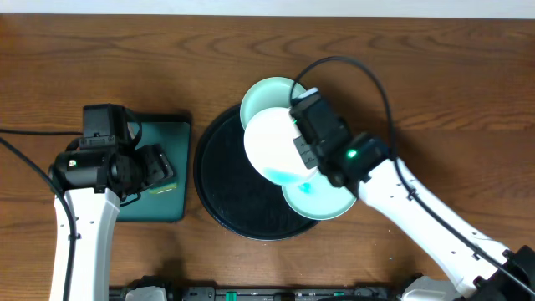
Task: Clean dirty plates on tray and stack at the side
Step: 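Carry the white plate to the right side of the table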
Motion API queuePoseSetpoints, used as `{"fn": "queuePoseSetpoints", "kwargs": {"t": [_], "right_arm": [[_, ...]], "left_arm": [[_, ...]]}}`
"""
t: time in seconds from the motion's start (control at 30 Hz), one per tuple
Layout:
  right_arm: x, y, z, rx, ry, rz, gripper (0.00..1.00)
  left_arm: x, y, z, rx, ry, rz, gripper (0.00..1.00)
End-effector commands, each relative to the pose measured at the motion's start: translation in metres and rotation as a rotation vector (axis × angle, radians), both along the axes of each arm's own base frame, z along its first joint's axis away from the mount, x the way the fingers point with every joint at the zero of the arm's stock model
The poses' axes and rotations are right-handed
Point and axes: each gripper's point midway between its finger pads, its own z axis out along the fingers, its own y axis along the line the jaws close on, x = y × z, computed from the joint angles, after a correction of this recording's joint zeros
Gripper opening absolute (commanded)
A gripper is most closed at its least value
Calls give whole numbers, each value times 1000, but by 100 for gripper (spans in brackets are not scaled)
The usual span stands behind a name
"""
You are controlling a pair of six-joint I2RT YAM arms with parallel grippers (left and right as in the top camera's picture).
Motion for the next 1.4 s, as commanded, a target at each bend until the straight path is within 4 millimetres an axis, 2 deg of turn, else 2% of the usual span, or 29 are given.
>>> {"fn": "queuePoseSetpoints", "kwargs": {"t": [0.0,0.27,0.5,0.7,0.93,1.37], "right_arm": [[5,-1,28,-167,-150,38,1],[-8,27,67,-403,-378,135,1],[-32,60,114,-598,-596,194,1],[-55,76,140,-737,-688,228,1],[-72,86,148,-787,-720,260,1],[-68,83,152,-868,-708,281,1]], "left_arm": [[3,2,3,14,-9,-1,82],[4,4,4,23,-10,2,82],[4,4,4,25,-10,2,82],[5,4,4,25,-13,3,82],[5,4,4,24,-13,2,82],[5,4,4,24,-13,2,82]]}}
